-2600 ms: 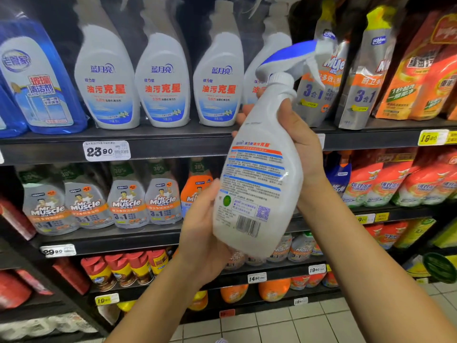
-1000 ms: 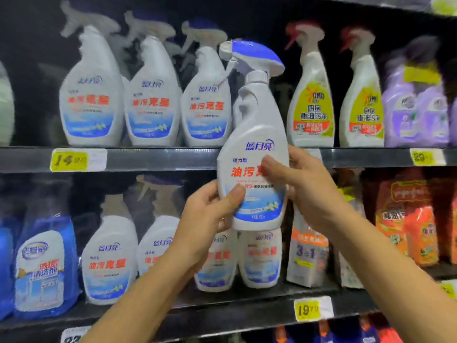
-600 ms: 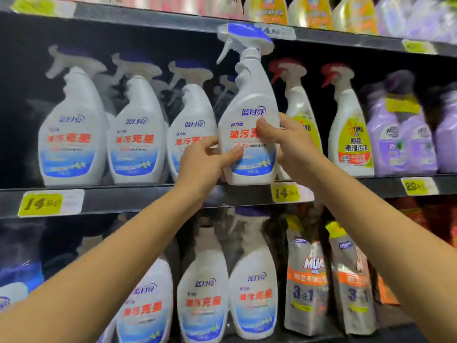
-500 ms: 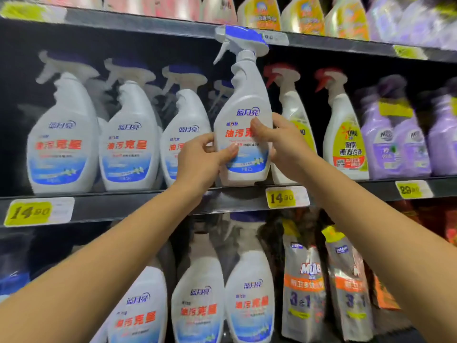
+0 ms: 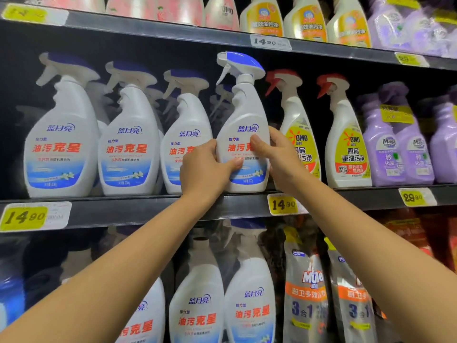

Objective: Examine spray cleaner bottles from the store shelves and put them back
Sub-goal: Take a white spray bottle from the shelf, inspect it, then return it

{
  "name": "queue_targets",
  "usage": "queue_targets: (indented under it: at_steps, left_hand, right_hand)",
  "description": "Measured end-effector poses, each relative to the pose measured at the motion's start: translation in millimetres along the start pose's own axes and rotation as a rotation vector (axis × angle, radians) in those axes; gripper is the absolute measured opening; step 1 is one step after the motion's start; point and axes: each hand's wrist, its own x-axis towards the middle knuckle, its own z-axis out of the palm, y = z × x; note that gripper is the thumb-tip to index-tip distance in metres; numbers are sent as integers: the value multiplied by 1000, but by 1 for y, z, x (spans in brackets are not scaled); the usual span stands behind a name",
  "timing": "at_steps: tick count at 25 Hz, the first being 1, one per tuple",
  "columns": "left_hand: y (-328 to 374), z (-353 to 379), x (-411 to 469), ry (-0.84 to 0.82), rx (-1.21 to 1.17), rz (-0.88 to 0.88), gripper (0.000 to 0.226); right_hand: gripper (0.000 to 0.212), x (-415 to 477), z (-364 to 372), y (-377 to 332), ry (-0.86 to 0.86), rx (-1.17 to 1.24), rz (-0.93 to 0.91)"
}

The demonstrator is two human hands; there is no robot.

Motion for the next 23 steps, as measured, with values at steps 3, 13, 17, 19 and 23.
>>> queue_targets:
  at_steps: [3, 13, 17, 19, 23]
  left_hand:
    - [0, -5, 1, 76, 168, 78, 41]
    - [-33, -18, -1, 254, 461, 274, 59]
    - [-53, -34, -2, 242, 526, 183, 65]
    - [-54, -34, -3, 225, 524, 187, 66]
    - [-55, -32, -5, 241, 500, 203, 64]
  right_hand:
    - [43, -3, 1, 6, 86, -98, -41]
    - [55, -13, -1, 3, 80, -572, -54]
    - [51, -14, 7, 13, 166, -612, -90]
    - [50, -16, 13, 18, 205, -586, -81]
    - [42, -22, 18, 26, 278, -581, -112]
